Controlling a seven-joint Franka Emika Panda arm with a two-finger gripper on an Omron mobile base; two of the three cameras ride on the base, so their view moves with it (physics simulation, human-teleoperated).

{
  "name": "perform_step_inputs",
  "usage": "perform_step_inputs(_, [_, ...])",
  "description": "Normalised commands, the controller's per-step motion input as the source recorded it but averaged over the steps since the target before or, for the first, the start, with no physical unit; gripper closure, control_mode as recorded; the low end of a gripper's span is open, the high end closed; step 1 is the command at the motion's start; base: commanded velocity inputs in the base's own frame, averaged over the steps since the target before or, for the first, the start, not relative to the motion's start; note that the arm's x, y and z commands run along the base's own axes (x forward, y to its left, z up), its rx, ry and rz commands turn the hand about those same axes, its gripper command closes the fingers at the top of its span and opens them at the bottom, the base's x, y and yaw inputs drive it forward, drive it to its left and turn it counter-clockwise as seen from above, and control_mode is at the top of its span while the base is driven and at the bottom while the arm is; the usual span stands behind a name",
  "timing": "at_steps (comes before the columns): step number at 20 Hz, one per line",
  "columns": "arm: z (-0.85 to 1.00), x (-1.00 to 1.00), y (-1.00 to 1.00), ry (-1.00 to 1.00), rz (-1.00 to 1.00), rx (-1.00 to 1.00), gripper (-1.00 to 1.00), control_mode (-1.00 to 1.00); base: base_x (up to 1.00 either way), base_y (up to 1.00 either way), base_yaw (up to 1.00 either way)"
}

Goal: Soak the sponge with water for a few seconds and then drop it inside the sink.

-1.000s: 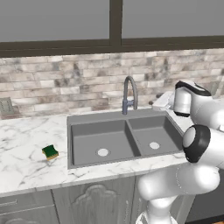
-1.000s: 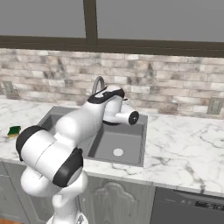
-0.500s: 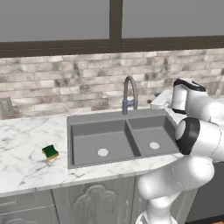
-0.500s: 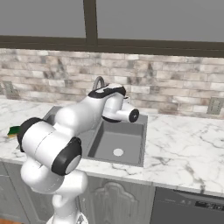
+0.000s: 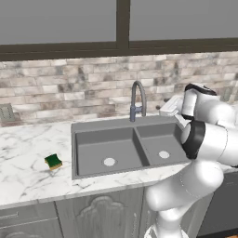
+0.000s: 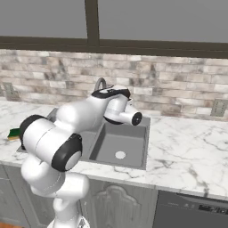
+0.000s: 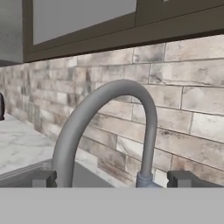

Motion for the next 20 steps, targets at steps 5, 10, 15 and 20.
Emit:
perform_step_inputs(5, [-0.07, 0.19, 0.07, -0.03, 0.0, 0.0, -1.0, -1.0, 0.0, 0.0, 0.0])
perform_step_inputs(10, [-0.15, 0.14, 0.02, 0.0, 0.0, 0.0, -1.0, -1.0, 0.0, 0.0, 0.0])
perform_step_inputs(15, [-0.13, 0.22, 0.0, 0.0, 0.0, 0.0, -1.0, -1.0, 0.0, 0.0, 0.0])
perform_step_inputs(20, [-0.08, 0.2, 0.0, 0.0, 0.0, 0.0, -1.0, -1.0, 0.0, 0.0, 0.0])
